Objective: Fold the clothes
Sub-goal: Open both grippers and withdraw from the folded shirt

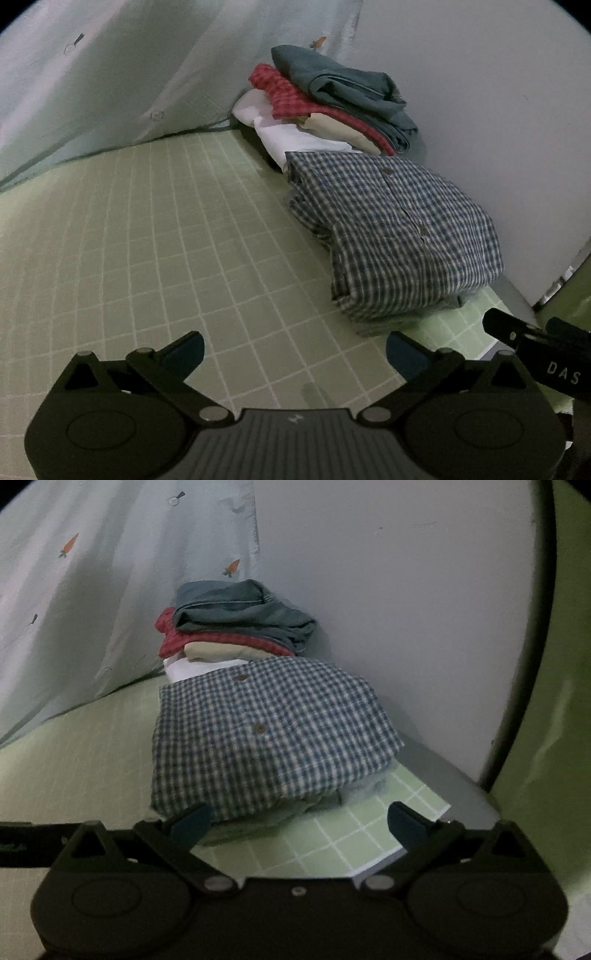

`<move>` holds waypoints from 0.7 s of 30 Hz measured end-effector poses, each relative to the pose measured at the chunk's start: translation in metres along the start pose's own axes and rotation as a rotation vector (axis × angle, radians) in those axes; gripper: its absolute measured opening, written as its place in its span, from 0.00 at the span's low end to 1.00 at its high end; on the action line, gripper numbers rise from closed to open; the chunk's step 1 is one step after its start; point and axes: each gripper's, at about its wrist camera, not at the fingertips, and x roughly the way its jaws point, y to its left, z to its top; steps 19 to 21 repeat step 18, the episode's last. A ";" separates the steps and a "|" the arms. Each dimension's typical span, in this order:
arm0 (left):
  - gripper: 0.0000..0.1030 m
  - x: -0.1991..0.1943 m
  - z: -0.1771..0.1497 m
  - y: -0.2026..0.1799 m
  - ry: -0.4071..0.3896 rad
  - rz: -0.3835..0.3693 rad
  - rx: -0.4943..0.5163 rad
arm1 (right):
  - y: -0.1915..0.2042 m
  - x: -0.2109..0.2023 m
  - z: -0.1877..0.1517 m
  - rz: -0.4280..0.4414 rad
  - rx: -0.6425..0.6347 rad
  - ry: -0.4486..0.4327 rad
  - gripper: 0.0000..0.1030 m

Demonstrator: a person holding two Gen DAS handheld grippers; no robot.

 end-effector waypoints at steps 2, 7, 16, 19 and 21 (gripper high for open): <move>1.00 -0.001 -0.001 -0.001 -0.006 0.002 0.008 | 0.002 -0.001 -0.002 0.006 -0.007 0.004 1.00; 1.00 -0.001 0.000 -0.003 -0.018 0.008 0.023 | 0.005 -0.003 -0.003 0.013 -0.016 0.001 1.00; 1.00 -0.001 0.001 -0.005 -0.026 0.003 0.048 | 0.005 -0.002 -0.004 0.004 -0.007 0.005 1.00; 1.00 -0.001 0.001 -0.005 -0.023 -0.001 0.046 | 0.005 -0.002 -0.004 0.003 -0.008 0.006 1.00; 1.00 -0.001 0.001 -0.005 -0.023 -0.001 0.046 | 0.005 -0.002 -0.004 0.003 -0.008 0.006 1.00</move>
